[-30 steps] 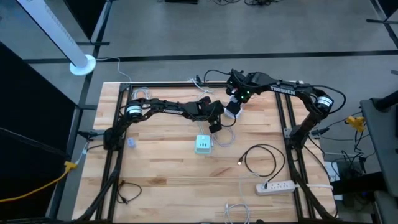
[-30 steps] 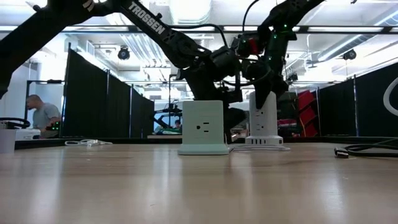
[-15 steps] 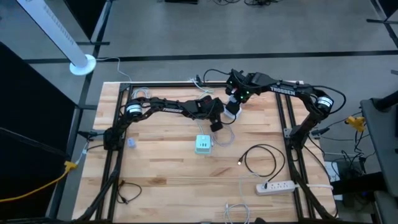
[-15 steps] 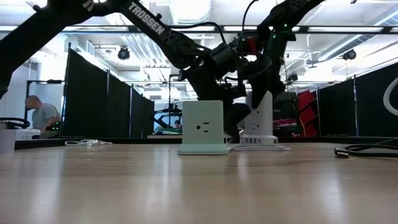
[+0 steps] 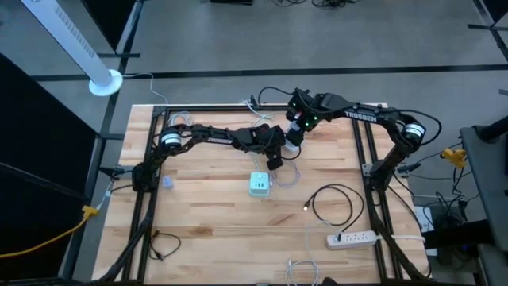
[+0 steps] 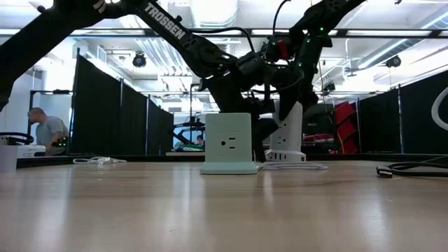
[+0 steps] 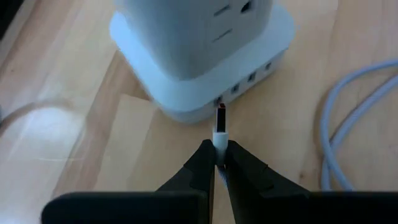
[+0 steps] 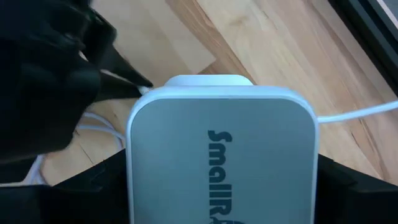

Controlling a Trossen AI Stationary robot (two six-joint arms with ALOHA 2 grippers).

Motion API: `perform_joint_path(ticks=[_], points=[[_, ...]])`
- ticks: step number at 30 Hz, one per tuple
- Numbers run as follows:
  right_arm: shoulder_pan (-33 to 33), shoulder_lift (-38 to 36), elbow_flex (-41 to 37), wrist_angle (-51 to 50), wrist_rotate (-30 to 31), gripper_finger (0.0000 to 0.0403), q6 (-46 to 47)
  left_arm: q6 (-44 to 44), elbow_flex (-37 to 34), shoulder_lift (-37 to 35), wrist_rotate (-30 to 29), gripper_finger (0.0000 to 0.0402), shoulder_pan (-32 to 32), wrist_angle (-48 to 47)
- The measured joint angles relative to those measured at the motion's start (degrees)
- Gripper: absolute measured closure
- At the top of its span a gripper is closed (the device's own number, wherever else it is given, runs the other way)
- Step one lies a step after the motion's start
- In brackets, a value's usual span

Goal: Insert USB
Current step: Insert the purple charger cable into the white outlet extension

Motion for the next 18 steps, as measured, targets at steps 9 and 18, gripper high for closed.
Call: perform_joint_path(ticks=[9, 18], points=[[0.2, -0.1, 0.0, 0.0, -1.2, 0.0111, -0.4, 1.0, 0.0, 0.0, 0.6, 0.0386, 0.5, -0.2], [0.2, -1.0, 0.0, 0.0, -1.4, 0.0111, -1.6, 1.5, 0.0, 0.0, 0.4, 0.0386, 0.5, -0.1]])
